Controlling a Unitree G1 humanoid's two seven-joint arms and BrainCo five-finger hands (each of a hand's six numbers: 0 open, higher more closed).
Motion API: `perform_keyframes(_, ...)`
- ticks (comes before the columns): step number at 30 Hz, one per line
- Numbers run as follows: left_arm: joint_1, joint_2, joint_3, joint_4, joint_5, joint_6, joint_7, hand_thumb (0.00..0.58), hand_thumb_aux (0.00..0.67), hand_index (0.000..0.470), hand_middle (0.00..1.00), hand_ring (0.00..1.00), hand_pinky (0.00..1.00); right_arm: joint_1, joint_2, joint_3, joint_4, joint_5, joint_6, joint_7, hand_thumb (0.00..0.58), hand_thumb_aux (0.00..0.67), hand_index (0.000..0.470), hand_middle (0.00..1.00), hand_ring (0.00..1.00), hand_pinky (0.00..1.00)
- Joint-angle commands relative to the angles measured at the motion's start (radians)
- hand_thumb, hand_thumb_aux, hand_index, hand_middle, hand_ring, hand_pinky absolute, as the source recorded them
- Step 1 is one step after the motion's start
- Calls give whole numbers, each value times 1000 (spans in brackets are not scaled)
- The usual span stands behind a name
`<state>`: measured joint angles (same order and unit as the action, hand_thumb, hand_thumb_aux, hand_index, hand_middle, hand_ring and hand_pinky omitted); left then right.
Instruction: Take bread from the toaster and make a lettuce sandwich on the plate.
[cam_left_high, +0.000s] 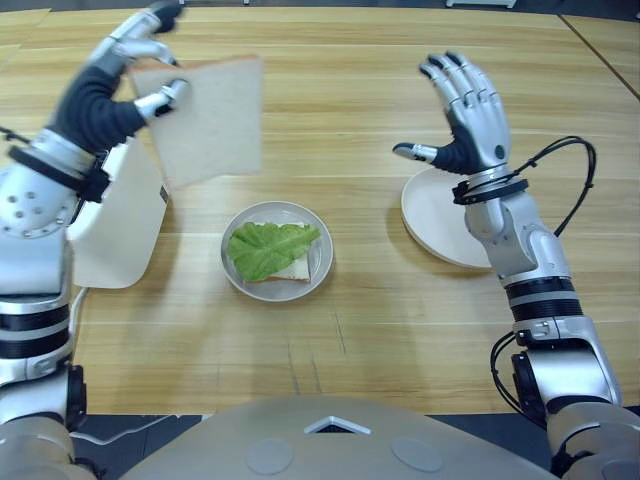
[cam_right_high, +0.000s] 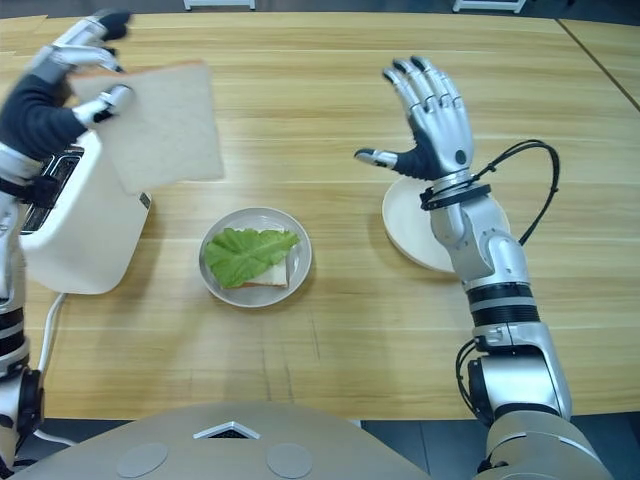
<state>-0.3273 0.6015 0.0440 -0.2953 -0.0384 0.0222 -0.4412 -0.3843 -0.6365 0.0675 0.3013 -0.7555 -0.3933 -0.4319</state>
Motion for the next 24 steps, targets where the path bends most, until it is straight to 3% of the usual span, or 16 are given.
perform_keyframes(1,-22,-60,-112,144,22,-3,-56,580,670,470,0,0,0,18,11,-12,-24,6,14,-29,0,0,0,0,0,0)
perform_keyframes(10,22,-137,-194,293,18,-8,-122,580,670,470,0,0,0,30,36,29,-39,-18,28,-33,0,0,0,0,0,0)
perform_keyframes(24,133,-220,-230,294,27,30,-107,580,670,470,0,0,0,24,32,49,-20,-16,22,-34,0,0,0,0,0,0)
